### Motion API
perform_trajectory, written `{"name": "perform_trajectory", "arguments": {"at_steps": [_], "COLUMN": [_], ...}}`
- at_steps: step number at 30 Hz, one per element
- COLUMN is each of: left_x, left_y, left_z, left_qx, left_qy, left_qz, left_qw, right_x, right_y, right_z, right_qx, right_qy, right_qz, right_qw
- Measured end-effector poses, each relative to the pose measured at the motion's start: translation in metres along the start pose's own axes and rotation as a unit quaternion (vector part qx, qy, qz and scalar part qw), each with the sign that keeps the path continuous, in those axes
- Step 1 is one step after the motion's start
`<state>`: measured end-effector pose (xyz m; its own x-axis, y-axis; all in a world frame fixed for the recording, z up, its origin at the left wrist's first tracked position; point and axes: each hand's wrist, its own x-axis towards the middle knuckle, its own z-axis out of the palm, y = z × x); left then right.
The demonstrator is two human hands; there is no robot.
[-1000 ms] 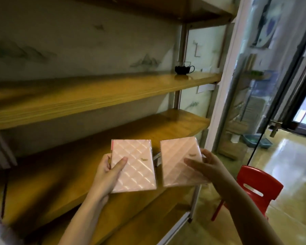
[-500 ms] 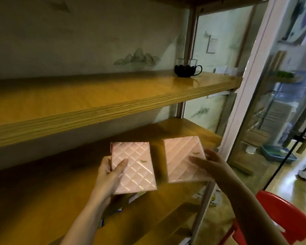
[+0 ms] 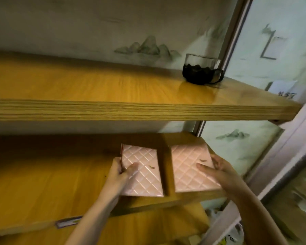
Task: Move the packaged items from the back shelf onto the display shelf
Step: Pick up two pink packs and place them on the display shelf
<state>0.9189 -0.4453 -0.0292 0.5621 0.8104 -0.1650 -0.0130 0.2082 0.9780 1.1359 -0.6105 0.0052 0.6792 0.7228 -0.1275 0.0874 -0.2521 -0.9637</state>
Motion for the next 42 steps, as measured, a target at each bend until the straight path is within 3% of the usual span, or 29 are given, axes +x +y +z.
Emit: {"name": "perform_trajectory", "arguments": {"at_steps": [7, 14, 16, 18, 20, 22, 25, 31, 37, 42], "left_x": [0.018, 0.014, 0.010, 0.007, 0.002, -0.004, -0.018, -0.062, -0.129, -0.193], "left_y": [-0.020, -0.023, -0.023, -0.022, -0.022, -0.020, -0.011, 0.009, 0.011, 0.015], "left_z": [0.048, 0.056, 0.053, 0.050, 0.046, 0.040, 0.027, -0.019, -0.087, -0.137], "left_qx": [0.129, 0.308, 0.382, 0.442, 0.480, 0.531, 0.578, 0.629, 0.673, 0.676], "left_qy": [0.090, 0.116, 0.130, 0.139, 0.140, 0.149, 0.159, 0.196, 0.300, 0.374], "left_qz": [-0.009, 0.037, 0.036, 0.044, 0.050, 0.070, 0.106, 0.129, 0.045, -0.017], "left_qw": [0.987, 0.943, 0.914, 0.885, 0.865, 0.831, 0.794, 0.741, 0.674, 0.635], "right_x": [0.039, 0.059, 0.060, 0.058, 0.052, 0.046, 0.034, -0.001, -0.037, -0.080], "right_y": [0.023, 0.032, 0.033, 0.029, 0.023, 0.012, -0.013, -0.052, -0.072, -0.091], "right_z": [-0.023, -0.023, -0.018, -0.018, -0.019, -0.014, 0.007, 0.080, 0.170, 0.241], "right_qx": [0.029, -0.034, -0.102, -0.277, -0.461, -0.521, -0.514, -0.477, -0.427, -0.411], "right_qy": [-0.060, -0.099, -0.102, -0.086, -0.056, -0.043, -0.076, -0.243, -0.364, -0.407], "right_qz": [0.048, 0.066, 0.070, 0.047, -0.003, -0.061, -0.128, -0.305, -0.419, -0.482], "right_qw": [0.997, 0.992, 0.987, 0.956, 0.886, 0.850, 0.845, 0.788, 0.714, 0.658]}}
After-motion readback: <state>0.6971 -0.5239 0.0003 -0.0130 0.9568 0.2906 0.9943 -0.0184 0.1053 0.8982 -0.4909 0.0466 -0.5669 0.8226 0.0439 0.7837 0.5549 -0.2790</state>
